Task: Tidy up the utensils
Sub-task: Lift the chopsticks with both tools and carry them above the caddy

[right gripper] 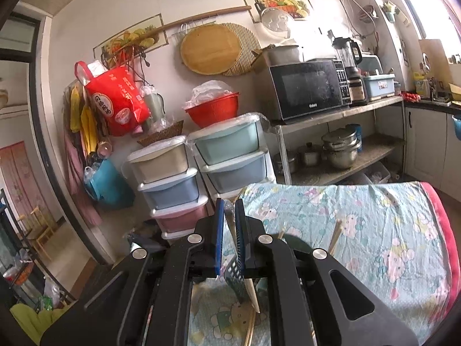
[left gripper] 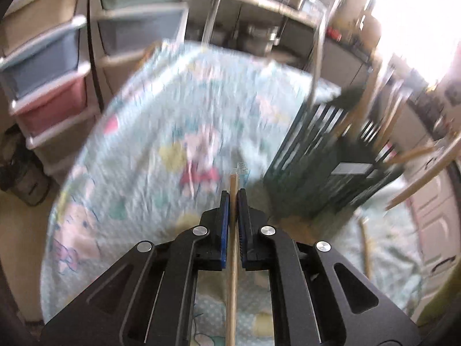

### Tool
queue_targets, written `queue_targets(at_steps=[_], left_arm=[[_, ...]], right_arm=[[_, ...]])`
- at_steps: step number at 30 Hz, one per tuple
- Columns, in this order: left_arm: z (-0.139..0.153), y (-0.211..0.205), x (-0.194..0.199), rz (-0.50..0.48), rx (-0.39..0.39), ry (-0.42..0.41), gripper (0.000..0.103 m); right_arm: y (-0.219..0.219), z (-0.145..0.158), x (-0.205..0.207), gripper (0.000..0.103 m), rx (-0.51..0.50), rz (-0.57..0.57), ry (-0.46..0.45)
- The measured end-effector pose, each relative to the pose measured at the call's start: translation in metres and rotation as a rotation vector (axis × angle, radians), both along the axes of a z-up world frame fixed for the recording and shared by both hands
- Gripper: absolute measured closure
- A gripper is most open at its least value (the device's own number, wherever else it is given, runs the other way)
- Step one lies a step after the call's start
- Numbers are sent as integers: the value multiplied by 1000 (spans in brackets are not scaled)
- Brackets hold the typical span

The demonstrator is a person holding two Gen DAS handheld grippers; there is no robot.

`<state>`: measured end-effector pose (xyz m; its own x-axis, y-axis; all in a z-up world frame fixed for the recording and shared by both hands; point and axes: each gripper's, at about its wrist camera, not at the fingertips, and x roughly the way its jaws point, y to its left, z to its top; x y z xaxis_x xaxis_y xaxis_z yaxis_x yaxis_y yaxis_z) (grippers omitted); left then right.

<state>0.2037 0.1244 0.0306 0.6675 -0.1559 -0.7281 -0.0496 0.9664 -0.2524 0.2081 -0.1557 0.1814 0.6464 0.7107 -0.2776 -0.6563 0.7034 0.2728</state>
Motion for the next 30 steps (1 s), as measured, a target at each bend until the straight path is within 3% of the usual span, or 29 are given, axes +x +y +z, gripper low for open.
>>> queue_targets(at_steps=[6,15,22,30], left_arm=[[81,-5,-11,-10,-38,-211,100],[169,-21,-12,-28,-83,-456,100],[188,-40,15,7,-131,-538,100],[166,-56,47,84,-99,-566,100]], right_arm=[[1,21,6,95,10,-15,-48],[-2,38,25,95,31,-64,-98],[-4,27,43,95,49,-88,-81],[-3,3,59,95,59,-89,-13]])
